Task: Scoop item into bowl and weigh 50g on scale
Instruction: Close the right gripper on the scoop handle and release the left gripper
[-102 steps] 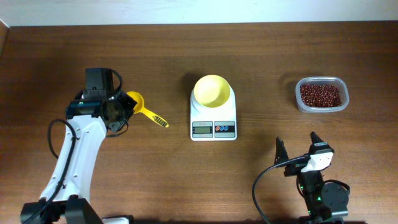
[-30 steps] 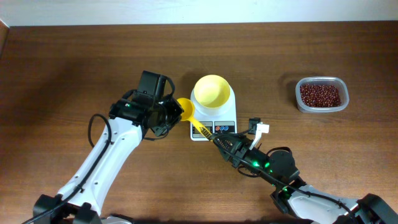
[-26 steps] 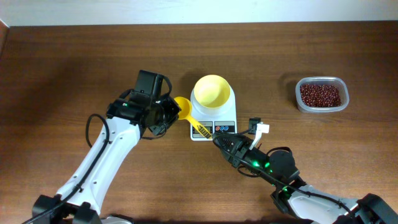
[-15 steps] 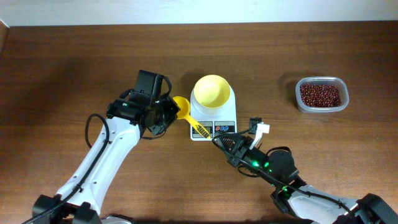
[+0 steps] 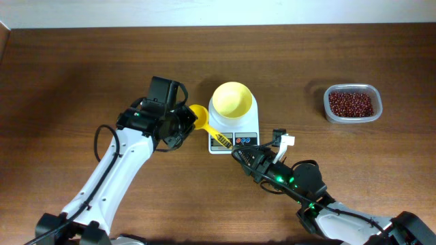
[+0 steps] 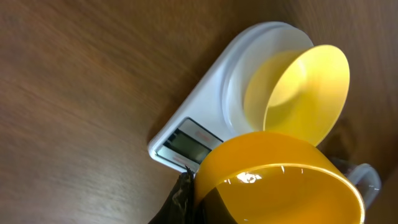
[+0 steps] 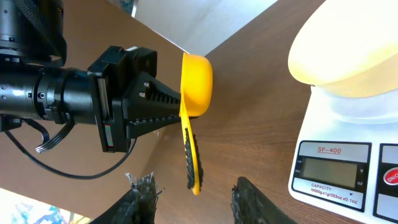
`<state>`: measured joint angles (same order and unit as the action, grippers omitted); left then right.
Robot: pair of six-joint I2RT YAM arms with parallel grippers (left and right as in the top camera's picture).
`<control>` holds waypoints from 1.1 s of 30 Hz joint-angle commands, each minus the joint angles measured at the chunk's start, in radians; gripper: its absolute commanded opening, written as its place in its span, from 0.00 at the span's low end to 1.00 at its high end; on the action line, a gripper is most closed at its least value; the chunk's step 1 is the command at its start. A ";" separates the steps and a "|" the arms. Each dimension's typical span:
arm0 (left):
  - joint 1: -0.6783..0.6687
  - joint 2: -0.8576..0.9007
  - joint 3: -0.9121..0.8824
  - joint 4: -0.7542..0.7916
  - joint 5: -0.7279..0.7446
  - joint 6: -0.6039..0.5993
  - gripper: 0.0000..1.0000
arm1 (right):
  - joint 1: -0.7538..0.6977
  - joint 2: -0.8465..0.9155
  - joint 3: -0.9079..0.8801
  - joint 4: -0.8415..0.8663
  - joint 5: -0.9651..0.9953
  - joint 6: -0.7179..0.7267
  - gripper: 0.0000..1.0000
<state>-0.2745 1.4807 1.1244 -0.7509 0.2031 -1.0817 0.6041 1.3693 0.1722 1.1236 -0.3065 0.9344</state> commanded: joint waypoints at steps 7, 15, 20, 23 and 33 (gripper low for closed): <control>-0.092 -0.017 0.018 0.010 0.042 -0.087 0.00 | 0.025 0.006 0.017 0.027 0.002 -0.009 0.38; -0.169 -0.017 0.018 0.011 0.009 -0.142 0.00 | 0.025 0.006 0.020 0.070 0.005 0.048 0.22; -0.182 -0.017 0.018 0.002 0.010 -0.141 0.00 | 0.025 0.006 0.023 0.071 0.006 0.051 0.21; -0.195 -0.017 0.018 -0.029 0.010 -0.141 0.00 | 0.025 0.006 0.024 0.070 0.030 0.051 0.21; -0.210 -0.017 0.018 -0.034 -0.024 -0.141 0.00 | 0.025 0.006 0.026 0.069 0.006 0.077 0.18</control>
<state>-0.4778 1.4807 1.1259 -0.7841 0.2153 -1.2209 0.6216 1.3720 0.1734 1.1816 -0.2844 0.9989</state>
